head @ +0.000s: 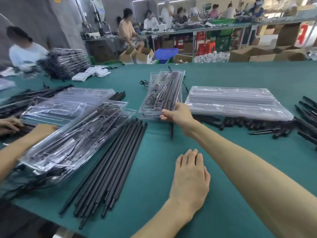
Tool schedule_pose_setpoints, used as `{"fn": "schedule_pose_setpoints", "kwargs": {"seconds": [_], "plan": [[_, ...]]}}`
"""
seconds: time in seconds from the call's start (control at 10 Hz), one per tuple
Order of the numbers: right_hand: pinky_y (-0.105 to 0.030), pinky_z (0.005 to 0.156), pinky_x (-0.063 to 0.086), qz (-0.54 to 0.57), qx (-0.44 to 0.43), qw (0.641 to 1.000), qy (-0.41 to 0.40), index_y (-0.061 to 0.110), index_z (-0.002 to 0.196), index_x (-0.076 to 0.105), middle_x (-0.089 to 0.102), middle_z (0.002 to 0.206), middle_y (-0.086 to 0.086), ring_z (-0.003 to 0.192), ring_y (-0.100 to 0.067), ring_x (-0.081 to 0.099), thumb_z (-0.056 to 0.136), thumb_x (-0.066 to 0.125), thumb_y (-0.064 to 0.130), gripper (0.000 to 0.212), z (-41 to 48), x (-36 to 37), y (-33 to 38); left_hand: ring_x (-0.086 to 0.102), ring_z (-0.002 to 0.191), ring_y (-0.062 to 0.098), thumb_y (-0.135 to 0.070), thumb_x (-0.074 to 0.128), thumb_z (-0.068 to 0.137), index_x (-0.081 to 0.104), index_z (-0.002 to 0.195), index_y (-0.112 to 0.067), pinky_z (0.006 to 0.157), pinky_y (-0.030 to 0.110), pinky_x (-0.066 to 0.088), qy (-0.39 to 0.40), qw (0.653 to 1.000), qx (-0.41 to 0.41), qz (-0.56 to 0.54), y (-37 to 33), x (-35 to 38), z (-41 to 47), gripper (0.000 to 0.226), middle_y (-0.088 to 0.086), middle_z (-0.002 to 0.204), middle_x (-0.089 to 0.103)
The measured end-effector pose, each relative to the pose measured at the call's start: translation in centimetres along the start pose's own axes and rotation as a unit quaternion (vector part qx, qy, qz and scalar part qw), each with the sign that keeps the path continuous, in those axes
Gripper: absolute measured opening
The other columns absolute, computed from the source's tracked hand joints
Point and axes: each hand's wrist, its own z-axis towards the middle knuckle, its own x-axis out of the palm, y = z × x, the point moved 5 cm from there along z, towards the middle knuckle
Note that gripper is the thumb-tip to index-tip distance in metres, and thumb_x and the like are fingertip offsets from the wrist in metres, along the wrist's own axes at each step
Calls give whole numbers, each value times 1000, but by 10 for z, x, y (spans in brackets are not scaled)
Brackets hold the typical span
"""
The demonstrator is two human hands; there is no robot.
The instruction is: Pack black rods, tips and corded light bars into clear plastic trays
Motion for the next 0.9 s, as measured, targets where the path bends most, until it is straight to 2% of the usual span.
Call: {"fn": "schedule_pose_setpoints", "kwargs": {"seconds": [0.1, 0.2, 0.3, 0.5, 0.6, 0.7, 0.8, 0.9], "plan": [[-32, 47, 54, -169, -34, 985, -28, 17, 85, 41, 61, 66, -8, 55, -24, 72, 93, 71, 16, 32, -2, -11, 2, 25, 149, 23, -28, 28, 105, 37, 150, -9, 124, 39, 15, 6, 1000, 3, 6, 1, 1, 0, 49, 8, 157, 36], [-31, 45, 45, -300, -29, 952, -58, 14, 83, 35, 59, 73, -11, 47, -24, 67, 97, 65, 35, 39, -5, -25, -1, 31, 147, 24, -29, 26, 102, 42, 148, -8, 123, 40, 20, 2, 1000, 6, 19, 0, -1, 0, 52, 8, 154, 42], [-43, 72, 54, -395, -21, 915, -79, 11, 94, 41, 63, 88, -12, 70, -35, 68, 96, 61, 46, 40, -10, -37, 2, 39, 143, 23, -30, 25, 100, 48, 144, -9, 120, 40, 28, -4, 999, 11, 31, -2, -2, -1, 53, 8, 150, 48], [-49, 80, 56, -373, -29, 923, -92, 9, 122, 46, 63, 107, -14, 84, -39, 65, 95, 63, 46, 49, -24, -58, 2, 53, 132, 20, -30, 42, 98, 62, 132, -11, 112, 37, 41, -32, 998, 11, 45, -4, -7, -3, 44, 4, 138, 61], [-41, 68, 57, -363, -44, 927, -87, 10, 139, 40, 66, 94, -10, 68, -31, 67, 96, 62, 44, 58, -38, -69, -4, 45, 139, 21, -29, 40, 101, 55, 140, -10, 118, 37, 32, -28, 999, 10, 27, -4, -6, -2, 46, 6, 146, 53], [-29, 53, 49, -331, -46, 939, -81, 11, 146, 38, 65, 82, -5, 49, -18, 61, 97, 63, 37, 61, -52, -82, -8, 34, 144, 21, -29, 34, 103, 46, 146, -10, 122, 36, 21, -17, 1000, 7, 8, -2, -4, 0, 49, 6, 153, 44], [-20, 46, 44, -314, -44, 946, -64, 11, 148, 38, 68, 79, -3, 42, -10, 60, 98, 63, 30, 59, -63, -94, -14, 32, 144, 18, -30, 33, 104, 45, 146, -11, 122, 34, 18, -31, 1000, 7, -1, 1, -2, 1, 48, 3, 152, 43], [-19, 42, 43, -275, -32, 958, -67, 9, 148, 36, 69, 85, -4, 45, -8, 63, 99, 61, 27, 58, -72, -105, -17, 36, 141, 17, -28, 37, 103, 49, 143, -11, 120, 33, 21, -36, 999, 4, -15, -1, -3, 1, 45, 2, 149, 46]]}}
